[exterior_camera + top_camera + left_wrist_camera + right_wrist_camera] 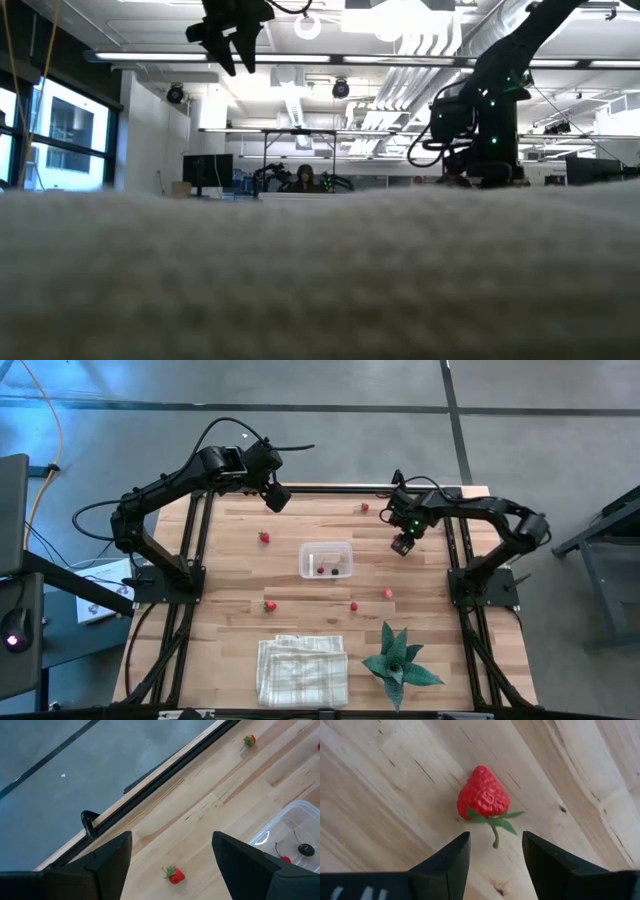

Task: Pick and placing Produce into tupperware
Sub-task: Put the top right red strawberry into the transparent bin

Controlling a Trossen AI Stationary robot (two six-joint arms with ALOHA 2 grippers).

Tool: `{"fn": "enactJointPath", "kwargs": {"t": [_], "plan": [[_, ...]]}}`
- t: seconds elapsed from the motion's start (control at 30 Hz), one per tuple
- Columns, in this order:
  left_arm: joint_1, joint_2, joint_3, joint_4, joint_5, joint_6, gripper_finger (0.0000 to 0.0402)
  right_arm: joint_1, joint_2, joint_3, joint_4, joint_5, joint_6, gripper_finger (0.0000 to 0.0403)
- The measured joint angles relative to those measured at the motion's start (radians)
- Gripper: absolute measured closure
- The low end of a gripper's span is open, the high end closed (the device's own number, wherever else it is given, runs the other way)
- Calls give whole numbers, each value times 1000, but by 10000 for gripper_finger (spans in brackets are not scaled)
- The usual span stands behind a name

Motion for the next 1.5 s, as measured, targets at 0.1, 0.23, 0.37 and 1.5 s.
{"fn": "enactJointPath", "kwargs": {"t": [0.1, 0.23, 0.37, 1.5], "plan": [[0, 0, 0, 0, 0, -6, 135, 0, 21, 0, 19, 0, -11, 231], [0, 0, 0, 0, 0, -7, 135, 0, 47, 0, 27, 0, -14, 244], [0, 0, 0, 0, 0, -7, 135, 0, 56, 0, 27, -1, -14, 299], [0, 0, 0, -5, 1, 3, 135, 423, 85, 616, -75, -36, 136, 403]]}}
